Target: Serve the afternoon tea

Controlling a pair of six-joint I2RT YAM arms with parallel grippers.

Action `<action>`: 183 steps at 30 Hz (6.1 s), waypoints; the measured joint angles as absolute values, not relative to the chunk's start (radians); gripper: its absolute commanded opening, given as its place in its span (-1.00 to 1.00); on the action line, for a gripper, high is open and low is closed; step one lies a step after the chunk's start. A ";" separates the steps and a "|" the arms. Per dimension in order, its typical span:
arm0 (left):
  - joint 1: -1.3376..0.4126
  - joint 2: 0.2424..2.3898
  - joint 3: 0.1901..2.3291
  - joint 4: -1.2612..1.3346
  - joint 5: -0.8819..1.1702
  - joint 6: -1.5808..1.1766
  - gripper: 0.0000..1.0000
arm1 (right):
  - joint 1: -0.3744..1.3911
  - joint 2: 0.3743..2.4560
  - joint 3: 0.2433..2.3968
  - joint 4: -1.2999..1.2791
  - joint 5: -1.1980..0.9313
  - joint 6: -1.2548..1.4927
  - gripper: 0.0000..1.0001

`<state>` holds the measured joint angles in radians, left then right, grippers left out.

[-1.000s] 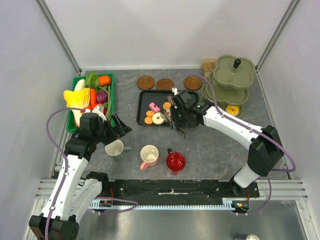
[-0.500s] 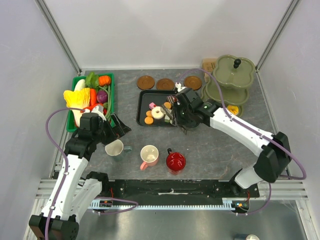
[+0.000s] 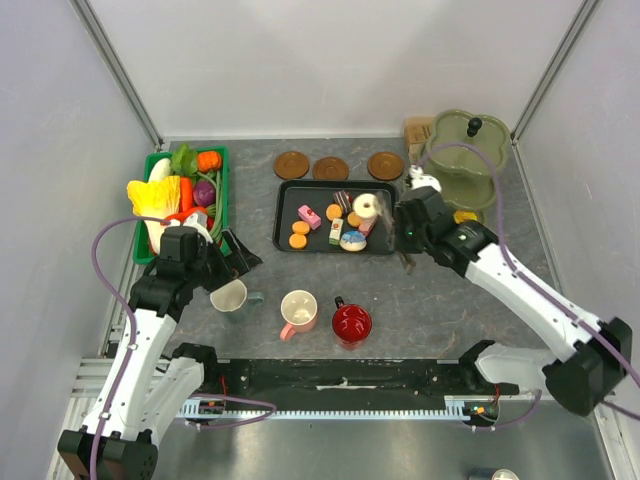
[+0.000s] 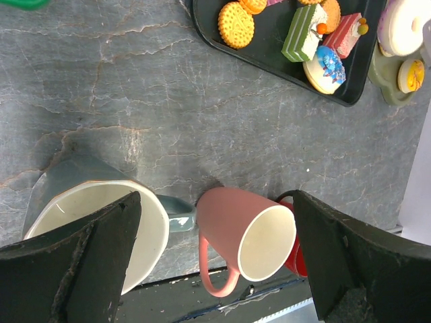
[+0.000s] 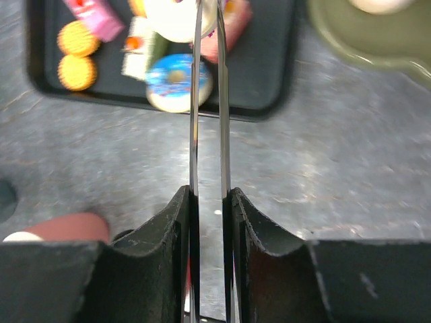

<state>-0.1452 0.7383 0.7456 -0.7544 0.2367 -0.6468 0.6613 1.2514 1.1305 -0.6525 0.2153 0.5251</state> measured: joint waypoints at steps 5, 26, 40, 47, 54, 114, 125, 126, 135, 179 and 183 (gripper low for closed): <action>-0.145 0.738 0.746 -0.754 0.236 -0.647 0.98 | 0.485 1.056 0.980 -0.702 0.238 0.572 -0.88; -0.145 0.739 0.746 -0.753 0.213 -0.647 0.98 | 0.200 0.960 0.944 -0.874 0.258 0.548 -1.00; -0.145 0.735 0.746 -0.753 0.212 -0.647 0.98 | -0.211 1.094 1.003 -0.811 0.224 0.483 -1.00; -0.145 0.719 0.746 -0.753 0.211 -0.647 0.98 | -0.318 1.249 1.068 -0.667 0.098 0.450 -1.00; -0.145 0.713 0.746 -0.753 0.207 -0.647 0.98 | -0.318 1.425 1.118 -0.527 -0.007 0.443 -1.00; -0.145 0.717 0.746 -0.754 0.191 -0.647 0.98 | -0.401 1.181 1.053 -0.604 0.006 0.505 0.01; -0.145 0.721 0.746 -0.753 0.193 -0.647 0.98 | -0.331 0.865 1.055 -0.715 -0.414 0.447 0.03; -0.145 0.721 0.746 -0.754 0.193 -0.647 0.98 | -0.318 0.860 1.055 -0.729 -0.442 0.443 0.03; -0.145 0.725 0.746 -0.754 0.193 -0.647 0.98 | -0.094 0.870 1.063 -0.776 -0.518 0.436 0.03; -0.145 0.765 0.746 -0.754 0.189 -0.647 0.98 | 0.706 1.337 1.216 -0.853 0.009 0.245 0.18; -0.145 0.762 0.746 -0.754 0.190 -0.647 0.99 | 0.721 1.403 1.241 -0.889 0.064 0.213 0.18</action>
<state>-0.1452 0.7620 0.7456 -0.7536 0.1898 -0.6472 0.7208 1.4029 1.2407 -0.8890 0.0643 0.2134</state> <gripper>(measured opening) 0.993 0.591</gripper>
